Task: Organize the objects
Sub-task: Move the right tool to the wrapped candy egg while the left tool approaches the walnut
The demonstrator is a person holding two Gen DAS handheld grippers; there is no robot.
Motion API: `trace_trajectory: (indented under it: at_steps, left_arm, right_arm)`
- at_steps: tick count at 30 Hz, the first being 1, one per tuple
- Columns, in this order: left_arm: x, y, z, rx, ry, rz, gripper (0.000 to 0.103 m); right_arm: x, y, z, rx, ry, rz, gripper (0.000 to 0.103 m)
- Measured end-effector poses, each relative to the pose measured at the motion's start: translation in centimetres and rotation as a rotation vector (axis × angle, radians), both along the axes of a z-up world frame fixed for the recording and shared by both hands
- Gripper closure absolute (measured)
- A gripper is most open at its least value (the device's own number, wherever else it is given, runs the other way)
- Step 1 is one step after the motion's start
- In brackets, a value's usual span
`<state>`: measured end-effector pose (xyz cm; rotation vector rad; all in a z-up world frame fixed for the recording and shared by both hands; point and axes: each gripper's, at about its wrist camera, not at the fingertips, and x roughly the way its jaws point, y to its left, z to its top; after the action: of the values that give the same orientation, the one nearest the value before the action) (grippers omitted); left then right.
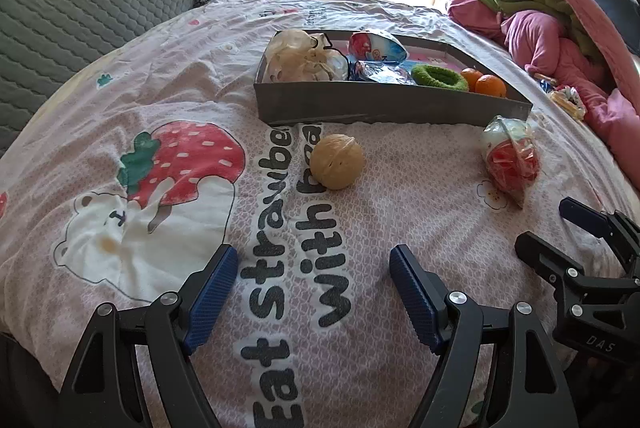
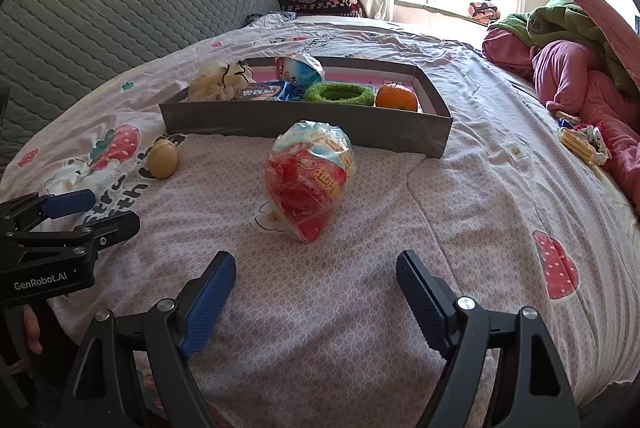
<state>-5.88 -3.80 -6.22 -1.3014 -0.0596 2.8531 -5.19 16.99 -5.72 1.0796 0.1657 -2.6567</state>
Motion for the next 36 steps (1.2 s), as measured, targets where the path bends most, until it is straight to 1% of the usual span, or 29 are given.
trace_trajectory:
  at_steps: [12,17,27,31,36]
  left_arm:
    - [-1.9,-0.1,-0.8,0.004,0.026,0.013,0.023]
    - [-2.9,0.0,-1.1,-0.01,0.033,0.013,0.023]
    - [-5.0,-0.1,-1.7,0.011,0.026,0.016,0.021]
    - [-5.7,0.0,-1.8,0.006,0.024,0.015,0.021]
    - [-6.2,0.2,-1.9,-0.001,0.023,0.017,0.021]
  right_arm:
    - [-1.7,-0.5,-1.1,0.005,-0.013,-0.018,0.021]
    - [-2.6,-0.8,-1.6,0.006,-0.022,-0.021,0.016]
    - [-4.1,-1.3,-2.0,0.013,-0.036,-0.022,0.007]
    - [-4.7,-1.5,-2.0,0.018,-0.047,-0.022,0.003]
    - [-5.5,-1.9,-1.9,0.032,-0.053,-0.038,0.003]
